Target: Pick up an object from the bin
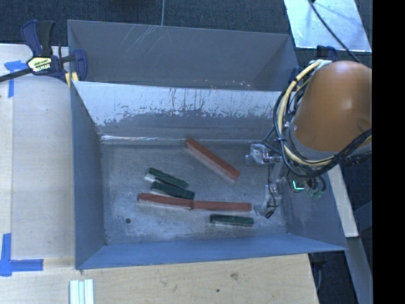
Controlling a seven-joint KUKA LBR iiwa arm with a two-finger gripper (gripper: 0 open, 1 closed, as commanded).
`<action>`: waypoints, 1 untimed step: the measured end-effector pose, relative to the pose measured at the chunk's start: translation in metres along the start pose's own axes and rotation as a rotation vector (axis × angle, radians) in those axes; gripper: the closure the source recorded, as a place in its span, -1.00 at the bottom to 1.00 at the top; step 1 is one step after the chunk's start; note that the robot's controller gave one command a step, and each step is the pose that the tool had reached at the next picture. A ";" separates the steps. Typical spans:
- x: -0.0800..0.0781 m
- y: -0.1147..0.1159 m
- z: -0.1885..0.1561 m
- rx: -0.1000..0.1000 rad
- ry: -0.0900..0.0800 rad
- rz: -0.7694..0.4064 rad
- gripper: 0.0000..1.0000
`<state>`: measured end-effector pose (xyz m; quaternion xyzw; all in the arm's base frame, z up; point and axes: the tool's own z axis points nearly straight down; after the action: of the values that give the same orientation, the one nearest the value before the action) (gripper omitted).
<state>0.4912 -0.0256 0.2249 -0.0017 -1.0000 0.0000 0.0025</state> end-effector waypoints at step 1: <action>-0.003 0.025 0.159 0.000 0.000 0.117 -1.00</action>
Offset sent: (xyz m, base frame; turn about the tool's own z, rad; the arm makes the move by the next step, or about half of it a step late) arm 0.0038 0.0250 -0.1549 0.1180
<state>0.4937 -0.0004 0.0658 -0.0601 -0.9982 0.0002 0.0023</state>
